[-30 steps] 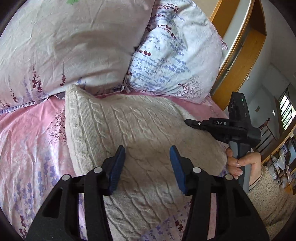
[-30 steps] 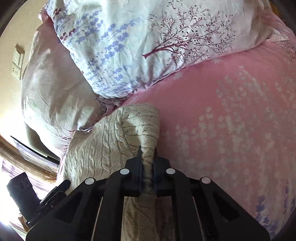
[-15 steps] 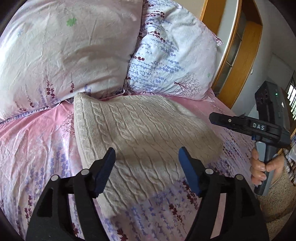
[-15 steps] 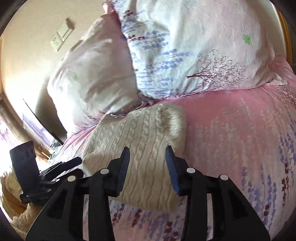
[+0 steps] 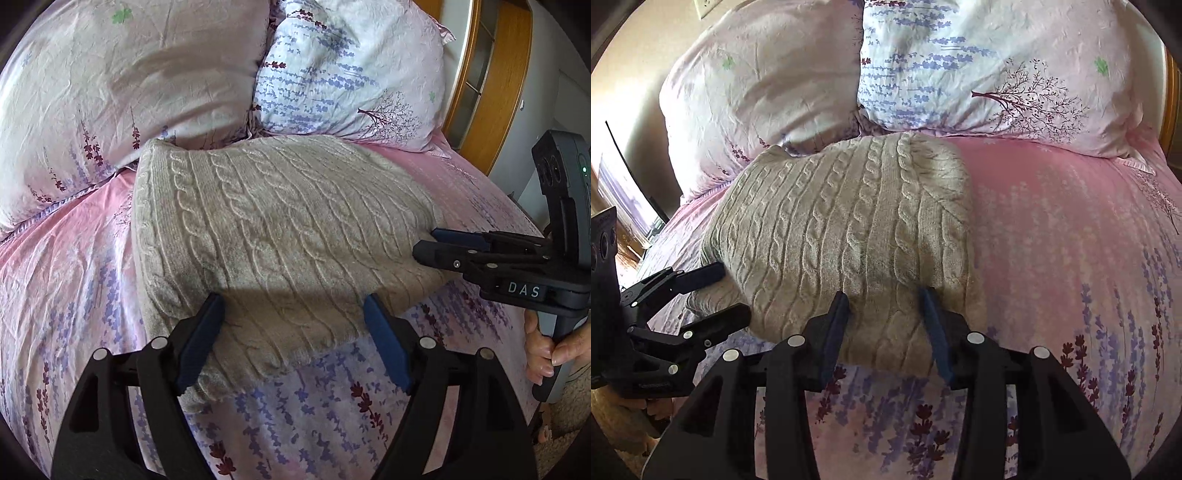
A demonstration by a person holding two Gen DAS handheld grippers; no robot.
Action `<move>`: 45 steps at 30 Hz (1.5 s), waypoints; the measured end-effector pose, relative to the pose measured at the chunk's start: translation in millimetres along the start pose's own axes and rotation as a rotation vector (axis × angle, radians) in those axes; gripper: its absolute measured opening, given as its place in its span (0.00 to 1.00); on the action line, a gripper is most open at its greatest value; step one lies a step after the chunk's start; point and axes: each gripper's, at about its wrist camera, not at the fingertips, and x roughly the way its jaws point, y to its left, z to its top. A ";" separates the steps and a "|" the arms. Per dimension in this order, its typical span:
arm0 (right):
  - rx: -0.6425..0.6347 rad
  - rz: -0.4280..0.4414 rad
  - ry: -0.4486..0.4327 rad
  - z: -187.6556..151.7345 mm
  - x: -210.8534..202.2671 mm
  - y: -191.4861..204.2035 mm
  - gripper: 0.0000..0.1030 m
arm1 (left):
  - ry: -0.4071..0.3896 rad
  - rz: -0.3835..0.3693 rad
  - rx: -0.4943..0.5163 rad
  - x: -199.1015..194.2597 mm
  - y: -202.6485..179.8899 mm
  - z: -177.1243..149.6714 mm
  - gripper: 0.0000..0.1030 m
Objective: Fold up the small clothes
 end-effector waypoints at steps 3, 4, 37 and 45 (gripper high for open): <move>0.004 -0.025 -0.036 -0.5 -14.7 2.8 0.58 | -0.017 -0.048 -0.052 -16.4 4.9 -3.4 0.76; 0.001 -0.028 -0.055 -2.1 -22.1 3.4 0.66 | -0.025 -0.061 -0.075 -23.4 7.7 -4.9 0.76; 0.008 -0.190 0.062 -47.9 -15.9 32.2 0.99 | 0.105 0.202 -0.243 -39.8 30.7 -41.7 0.98; -0.012 -0.224 0.067 -48.8 -12.2 33.5 0.99 | 0.103 0.260 -0.207 -35.7 26.3 -43.5 0.98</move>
